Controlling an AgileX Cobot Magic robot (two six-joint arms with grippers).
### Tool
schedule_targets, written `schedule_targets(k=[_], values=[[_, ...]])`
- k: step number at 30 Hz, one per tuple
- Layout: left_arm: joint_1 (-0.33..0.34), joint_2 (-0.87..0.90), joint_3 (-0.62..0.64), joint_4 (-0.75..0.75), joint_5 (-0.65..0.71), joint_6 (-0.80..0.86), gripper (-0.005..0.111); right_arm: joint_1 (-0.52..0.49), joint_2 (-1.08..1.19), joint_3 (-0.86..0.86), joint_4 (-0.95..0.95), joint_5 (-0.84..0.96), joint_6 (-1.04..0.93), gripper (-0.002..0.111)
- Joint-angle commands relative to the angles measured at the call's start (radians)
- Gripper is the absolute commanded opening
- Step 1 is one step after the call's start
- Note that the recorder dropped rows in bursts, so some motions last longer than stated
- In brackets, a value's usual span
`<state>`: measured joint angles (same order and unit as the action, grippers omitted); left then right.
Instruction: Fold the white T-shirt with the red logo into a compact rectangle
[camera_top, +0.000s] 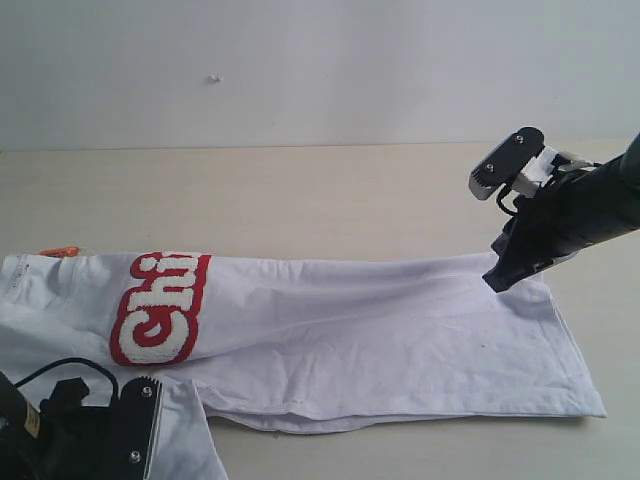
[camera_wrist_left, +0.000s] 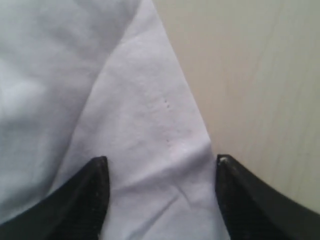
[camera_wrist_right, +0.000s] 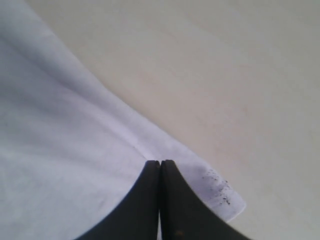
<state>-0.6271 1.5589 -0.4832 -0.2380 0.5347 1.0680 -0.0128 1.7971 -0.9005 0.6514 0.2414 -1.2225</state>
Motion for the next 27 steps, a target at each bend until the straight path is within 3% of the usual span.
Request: schedule_targets(k=[1, 4, 6, 17, 23, 27], values=[[-0.006, 0.019, -0.005, -0.013, -0.012, -0.01, 0.05, 0.002, -0.009, -0.006, 0.003, 0.0, -0.006, 0.0], [-0.006, 0.021, -0.005, -0.013, -0.008, -0.01, 0.025, 0.002, -0.009, -0.006, 0.003, 0.002, -0.006, 0.0], [-0.006, 0.021, -0.005, -0.018, 0.001, -0.01, 0.002, 0.002, -0.009, -0.006, 0.003, 0.002, -0.006, 0.0], [-0.006, -0.153, -0.093, -0.008, 0.09, -0.007, 0.0, 0.002, -0.009, -0.006, 0.007, 0.0, -0.006, 0.0], [0.002, -0.179, -0.181, 0.092, 0.096, -0.007, 0.0, 0.002, -0.009, -0.006, 0.007, 0.021, -0.006, 0.0], [0.024, -0.173, -0.225, 0.238, 0.044, -0.058, 0.0, 0.002, -0.009, -0.006, 0.007, 0.025, -0.006, 0.0]])
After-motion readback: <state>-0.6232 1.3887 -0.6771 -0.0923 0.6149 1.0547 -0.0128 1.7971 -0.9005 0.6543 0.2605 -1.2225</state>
